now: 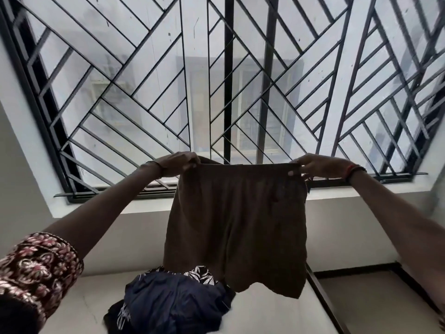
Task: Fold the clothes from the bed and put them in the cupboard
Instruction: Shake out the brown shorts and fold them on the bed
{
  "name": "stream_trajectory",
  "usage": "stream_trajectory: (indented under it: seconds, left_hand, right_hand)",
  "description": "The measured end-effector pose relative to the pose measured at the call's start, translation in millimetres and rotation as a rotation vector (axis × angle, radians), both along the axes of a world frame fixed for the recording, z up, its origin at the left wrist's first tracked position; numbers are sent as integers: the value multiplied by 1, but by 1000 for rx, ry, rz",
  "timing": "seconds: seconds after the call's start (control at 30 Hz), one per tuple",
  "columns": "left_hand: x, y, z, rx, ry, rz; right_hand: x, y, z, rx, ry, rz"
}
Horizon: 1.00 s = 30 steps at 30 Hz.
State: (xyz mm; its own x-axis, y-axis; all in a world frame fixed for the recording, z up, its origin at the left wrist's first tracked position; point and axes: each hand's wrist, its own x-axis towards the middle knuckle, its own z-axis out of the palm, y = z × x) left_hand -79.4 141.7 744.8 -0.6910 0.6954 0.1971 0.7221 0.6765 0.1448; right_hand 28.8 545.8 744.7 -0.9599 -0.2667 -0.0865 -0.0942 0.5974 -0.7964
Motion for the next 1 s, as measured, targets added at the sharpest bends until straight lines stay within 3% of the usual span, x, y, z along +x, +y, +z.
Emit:
stream_trajectory:
  seconds: [0.17,0.33,0.43,0.53,0.67,0.87,1.0]
  left_hand:
    - [-2,8,-6,249,-156,-20]
    - [7,18,-5,463,-323,-15]
    - [3,26,-10,415,-226,33]
    - [-1,29,-12,538,-158,12]
    - [-1,23,-2,497,-106,12]
    - [4,15,13,525,-193,17]
    - [-3,27,10,549,-177,261]
  right_hand:
    - [5,8,-8,-313,99,-8]
    - [9,4,-14,-436,242,-162]
    - [11,0,-18,-384,318,-236]
    - [14,-2,-24,-396,383,-303]
    - [24,-3,-25,-527,295,-275]
    - [36,-5,-26,-696,177,-149]
    - [17,-23,-33,-735,140,-365]
